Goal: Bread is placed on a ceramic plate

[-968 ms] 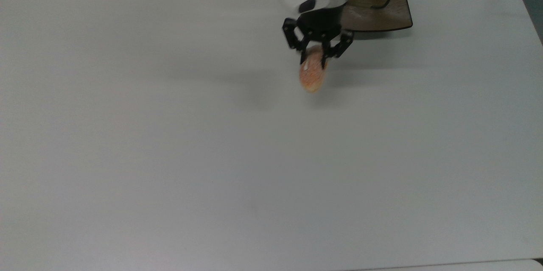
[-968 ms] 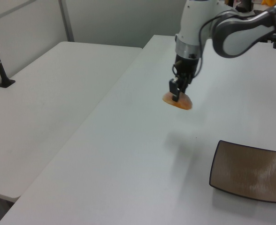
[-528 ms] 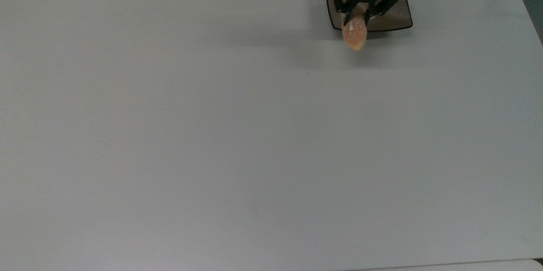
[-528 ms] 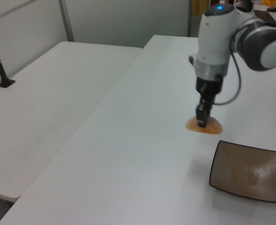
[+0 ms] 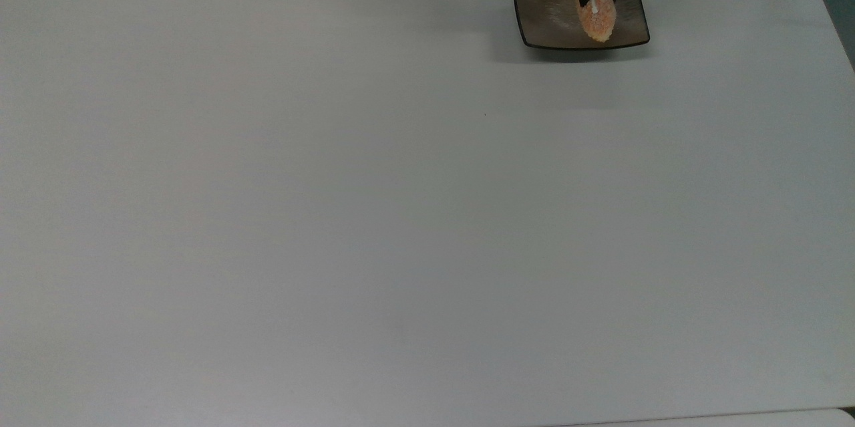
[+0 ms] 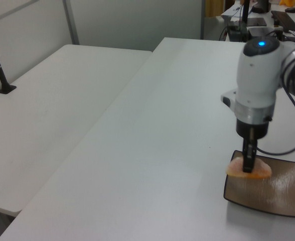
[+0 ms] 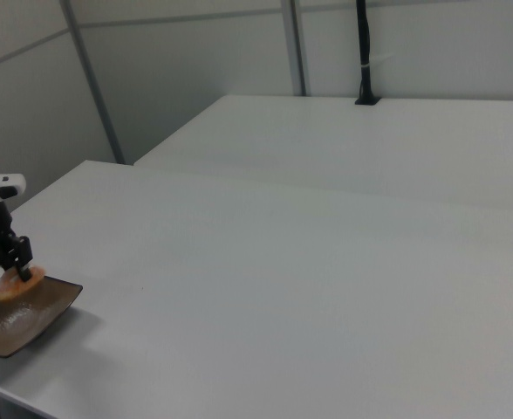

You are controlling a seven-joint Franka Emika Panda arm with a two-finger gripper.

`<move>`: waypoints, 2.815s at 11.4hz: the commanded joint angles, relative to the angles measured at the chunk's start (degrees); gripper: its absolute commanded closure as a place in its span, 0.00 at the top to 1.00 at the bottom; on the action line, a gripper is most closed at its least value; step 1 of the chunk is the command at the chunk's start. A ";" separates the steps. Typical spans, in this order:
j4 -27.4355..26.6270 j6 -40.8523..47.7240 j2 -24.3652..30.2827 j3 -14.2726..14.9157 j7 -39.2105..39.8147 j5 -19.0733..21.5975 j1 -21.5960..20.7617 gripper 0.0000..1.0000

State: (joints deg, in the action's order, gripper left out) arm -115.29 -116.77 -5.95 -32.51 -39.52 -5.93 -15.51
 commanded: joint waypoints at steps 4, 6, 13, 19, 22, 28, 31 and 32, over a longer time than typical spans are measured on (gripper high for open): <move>-3.63 0.66 1.03 -1.85 -0.56 0.83 -1.46 1.00; -3.37 0.75 1.03 -1.85 -0.56 0.83 -1.28 1.00; 4.62 4.97 2.08 3.74 2.06 0.48 3.12 1.00; 13.32 10.85 3.31 25.53 18.93 3.99 3.12 1.00; 16.93 13.67 3.14 33.10 25.01 6.53 3.20 1.00; 18.07 14.02 3.32 35.94 25.37 6.90 5.05 1.00; 18.78 14.55 4.19 35.41 25.72 4.18 6.45 1.00; 18.87 16.38 5.24 35.41 26.07 4.08 6.72 1.00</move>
State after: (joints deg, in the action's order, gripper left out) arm -97.10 -104.48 -2.99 3.36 -15.26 -0.79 -10.24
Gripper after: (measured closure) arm 0.000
